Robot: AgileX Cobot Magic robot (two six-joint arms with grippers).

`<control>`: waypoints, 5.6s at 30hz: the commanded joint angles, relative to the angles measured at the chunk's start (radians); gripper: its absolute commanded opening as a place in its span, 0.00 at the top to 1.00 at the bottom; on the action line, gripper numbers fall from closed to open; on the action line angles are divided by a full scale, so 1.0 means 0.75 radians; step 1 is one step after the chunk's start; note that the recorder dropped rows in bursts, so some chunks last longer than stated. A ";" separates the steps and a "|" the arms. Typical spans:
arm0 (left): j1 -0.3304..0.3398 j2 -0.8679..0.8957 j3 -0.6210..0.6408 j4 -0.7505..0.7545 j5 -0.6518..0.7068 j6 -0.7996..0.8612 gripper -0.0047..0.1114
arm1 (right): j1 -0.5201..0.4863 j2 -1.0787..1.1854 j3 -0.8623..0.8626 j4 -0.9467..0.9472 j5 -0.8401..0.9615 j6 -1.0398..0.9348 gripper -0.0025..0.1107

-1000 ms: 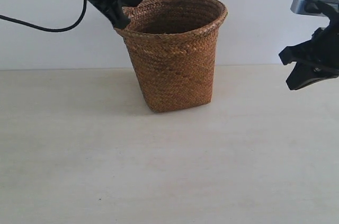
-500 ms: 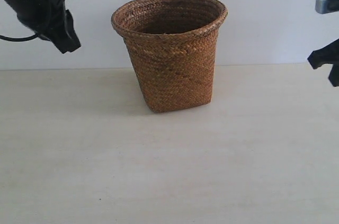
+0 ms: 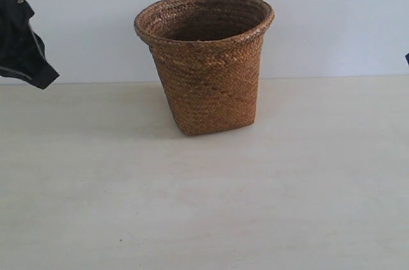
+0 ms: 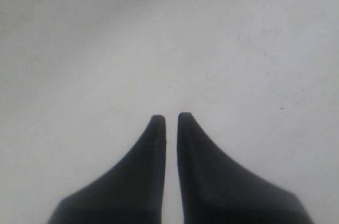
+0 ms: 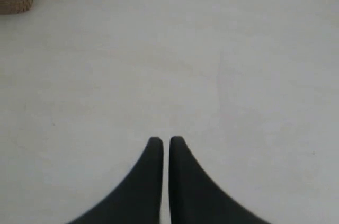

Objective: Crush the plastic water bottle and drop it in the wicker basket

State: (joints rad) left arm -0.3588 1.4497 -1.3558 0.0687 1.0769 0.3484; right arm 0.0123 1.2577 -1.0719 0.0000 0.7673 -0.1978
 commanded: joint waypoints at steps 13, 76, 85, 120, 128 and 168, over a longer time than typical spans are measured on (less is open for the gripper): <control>0.004 -0.655 0.687 -0.001 -0.627 -0.155 0.92 | -0.003 -0.732 0.490 0.000 -0.486 0.008 0.98; 0.002 -1.675 1.698 -0.130 -1.428 -0.331 0.92 | -0.003 -1.620 1.321 0.199 -0.953 -0.033 0.98; 0.106 -1.675 1.701 -0.092 -1.379 -0.396 0.92 | -0.003 -1.620 1.321 0.199 -0.953 -0.033 0.98; 0.480 -1.933 1.808 -0.130 -1.059 -0.444 0.92 | -0.003 -1.620 1.321 0.199 -0.995 -0.033 0.98; 0.480 -1.933 1.808 -0.130 -1.056 -0.444 0.92 | -0.003 -1.620 1.321 0.199 -0.995 -0.033 0.98; 0.480 -1.933 1.808 -0.130 -1.056 -0.444 0.92 | -0.003 -1.677 1.429 0.108 -0.702 0.250 0.98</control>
State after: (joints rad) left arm 0.0000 0.0029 -0.0038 -0.0224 0.2859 0.0279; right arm 0.0123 0.0055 -0.0044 0.0866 0.2321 -0.0186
